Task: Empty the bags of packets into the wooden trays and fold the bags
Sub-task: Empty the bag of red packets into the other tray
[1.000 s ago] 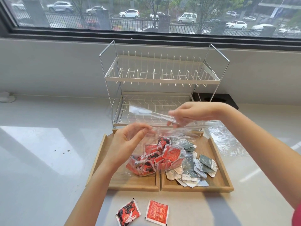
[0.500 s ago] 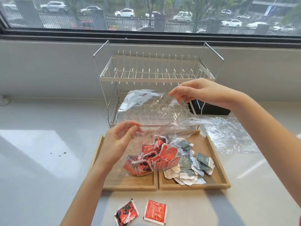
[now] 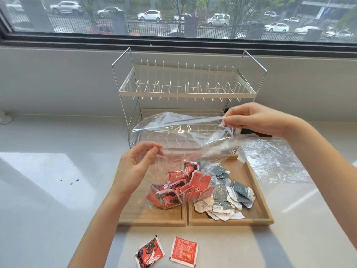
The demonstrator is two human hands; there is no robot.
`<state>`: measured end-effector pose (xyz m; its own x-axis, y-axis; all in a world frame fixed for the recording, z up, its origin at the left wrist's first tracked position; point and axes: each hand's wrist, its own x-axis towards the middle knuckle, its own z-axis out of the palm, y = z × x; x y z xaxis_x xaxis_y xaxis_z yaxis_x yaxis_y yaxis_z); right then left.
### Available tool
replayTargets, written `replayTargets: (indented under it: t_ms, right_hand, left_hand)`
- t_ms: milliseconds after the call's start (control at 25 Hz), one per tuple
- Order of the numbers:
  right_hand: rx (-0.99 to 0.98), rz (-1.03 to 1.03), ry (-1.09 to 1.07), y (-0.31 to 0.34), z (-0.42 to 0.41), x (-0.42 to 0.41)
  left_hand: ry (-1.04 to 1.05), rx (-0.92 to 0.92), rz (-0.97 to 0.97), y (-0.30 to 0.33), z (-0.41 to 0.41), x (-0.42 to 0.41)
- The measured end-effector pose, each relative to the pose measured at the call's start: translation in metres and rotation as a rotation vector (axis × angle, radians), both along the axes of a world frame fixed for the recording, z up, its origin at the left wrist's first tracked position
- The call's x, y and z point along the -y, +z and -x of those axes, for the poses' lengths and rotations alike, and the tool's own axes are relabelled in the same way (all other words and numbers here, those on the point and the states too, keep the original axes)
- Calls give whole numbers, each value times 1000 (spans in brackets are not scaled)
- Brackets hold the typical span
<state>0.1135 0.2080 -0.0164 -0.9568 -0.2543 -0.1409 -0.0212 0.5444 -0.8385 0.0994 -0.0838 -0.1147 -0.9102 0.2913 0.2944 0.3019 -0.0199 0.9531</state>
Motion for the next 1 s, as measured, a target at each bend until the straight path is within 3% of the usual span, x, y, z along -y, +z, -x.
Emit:
replayTargets:
  t_ms: [280, 400, 520, 640, 760, 840, 1000]
  right_hand:
    - [-597, -335, -206, 32, -11, 15]
    - [-686, -278, -292, 19, -13, 16]
    - [-806, -50, -602, -7, -15, 13]
    - [-594, 262, -817, -64, -25, 20]
    - [-61, 349, -661, -126, -43, 38]
    - [125, 246, -476, -153, -50, 54]
    - [136, -3, -305, -182, -39, 74]
  left_hand:
    - [9, -39, 12, 1, 1, -7]
    - [27, -44, 5, 0, 3, -5]
    - [47, -57, -6, 0, 4, -5]
    - [71, -28, -62, -1, 7, -3]
    - [91, -10, -95, 0, 9, -2]
    - [103, -3, -103, 0, 10, -2]
    - [114, 9, -94, -5, 14, 0]
